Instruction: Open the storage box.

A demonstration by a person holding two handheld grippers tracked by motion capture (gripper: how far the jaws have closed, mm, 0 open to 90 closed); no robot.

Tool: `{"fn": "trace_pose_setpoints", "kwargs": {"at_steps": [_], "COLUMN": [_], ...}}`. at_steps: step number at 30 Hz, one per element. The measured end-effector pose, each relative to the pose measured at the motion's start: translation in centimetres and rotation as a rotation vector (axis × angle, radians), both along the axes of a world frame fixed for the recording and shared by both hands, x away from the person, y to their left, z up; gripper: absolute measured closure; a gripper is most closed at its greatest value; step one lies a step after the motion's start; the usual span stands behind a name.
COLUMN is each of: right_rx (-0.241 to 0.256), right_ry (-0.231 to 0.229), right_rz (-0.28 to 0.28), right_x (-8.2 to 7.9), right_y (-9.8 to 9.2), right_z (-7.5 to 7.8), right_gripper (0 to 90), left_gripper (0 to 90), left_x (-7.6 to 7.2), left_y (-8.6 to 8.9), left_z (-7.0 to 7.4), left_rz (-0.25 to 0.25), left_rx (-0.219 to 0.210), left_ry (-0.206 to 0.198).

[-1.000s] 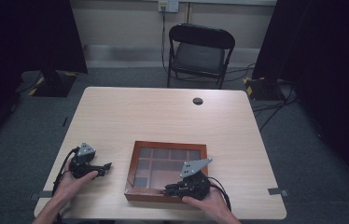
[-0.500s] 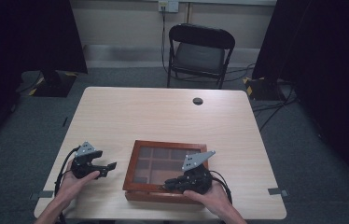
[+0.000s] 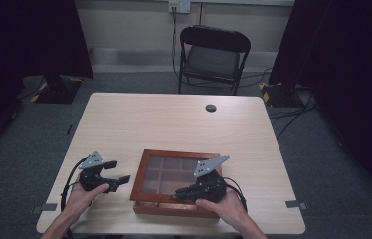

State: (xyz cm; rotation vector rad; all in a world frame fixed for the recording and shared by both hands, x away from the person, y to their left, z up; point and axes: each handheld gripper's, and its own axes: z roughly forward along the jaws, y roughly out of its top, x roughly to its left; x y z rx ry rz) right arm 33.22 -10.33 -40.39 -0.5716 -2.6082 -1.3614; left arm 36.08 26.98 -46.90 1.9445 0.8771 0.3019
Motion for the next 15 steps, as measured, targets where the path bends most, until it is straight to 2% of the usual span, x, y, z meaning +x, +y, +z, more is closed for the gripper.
{"fn": "trace_pose_setpoints", "kwargs": {"at_steps": [5,7,9,12,15], "right_rx": [-0.015,-0.010,0.000,0.008,0.007], "right_ry": [-0.014,-0.020,-0.021,-0.027,-0.033], "right_rz": [0.007,0.006,0.000,-0.003,-0.006], "right_x": [0.4,0.5,0.6,0.7,0.8], "right_y": [0.0,0.0,-0.1,-0.2,-0.1], "right_z": [1.2,1.6,1.9,2.3,2.5], "right_gripper": [82.8,82.8,82.8,82.9,82.9], "left_gripper": [16.1,16.0,16.1,16.0,16.0], "left_x": [-0.5,-0.7,-0.9,-1.1,-1.2], "left_y": [-1.0,-1.3,-1.6,-2.1,-2.3], "left_z": [0.4,0.5,0.6,0.6,0.9], "left_rz": [-0.059,-0.084,-0.101,-0.122,-0.127], "left_rx": [-0.003,-0.021,-0.034,-0.031,-0.042], "left_ry": [-0.024,-0.026,-0.023,-0.028,-0.054]}}
